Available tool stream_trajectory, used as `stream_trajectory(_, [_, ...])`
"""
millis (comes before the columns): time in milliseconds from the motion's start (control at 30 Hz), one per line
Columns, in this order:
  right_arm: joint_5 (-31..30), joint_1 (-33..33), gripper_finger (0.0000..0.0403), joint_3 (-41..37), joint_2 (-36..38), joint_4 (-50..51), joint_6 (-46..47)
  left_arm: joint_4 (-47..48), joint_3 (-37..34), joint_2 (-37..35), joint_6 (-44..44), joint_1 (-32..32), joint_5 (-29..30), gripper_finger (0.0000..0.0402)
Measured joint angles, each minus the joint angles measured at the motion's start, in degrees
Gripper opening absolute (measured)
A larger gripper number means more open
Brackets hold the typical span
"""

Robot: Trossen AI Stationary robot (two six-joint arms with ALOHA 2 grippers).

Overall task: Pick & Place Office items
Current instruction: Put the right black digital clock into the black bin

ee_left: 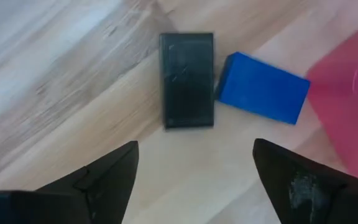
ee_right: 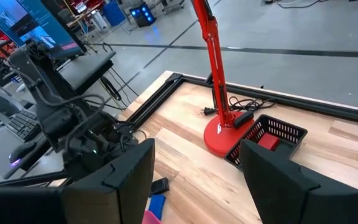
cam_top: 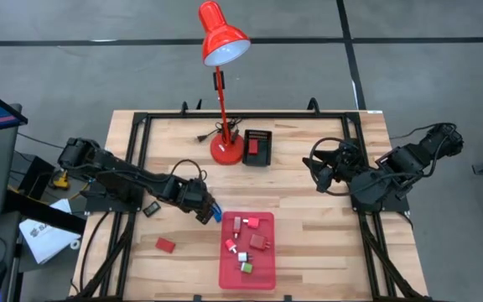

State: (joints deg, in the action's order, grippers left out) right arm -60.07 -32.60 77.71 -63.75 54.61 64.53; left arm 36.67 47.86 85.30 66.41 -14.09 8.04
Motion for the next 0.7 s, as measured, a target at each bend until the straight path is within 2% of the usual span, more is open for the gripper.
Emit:
stream_trajectory(367, [0.02,0.00,0.0229,-0.02,0.00,-0.50,0.02,-1.88,-0.02,8.75,-3.16,0.28,-0.14,0.0304])
stream_trajectory(700, [0.15,0.00,0.0229,0.00,0.00,-0.66,0.02,-3.22,-0.14,8.70,-3.22,1.12,1.55,0.0301])
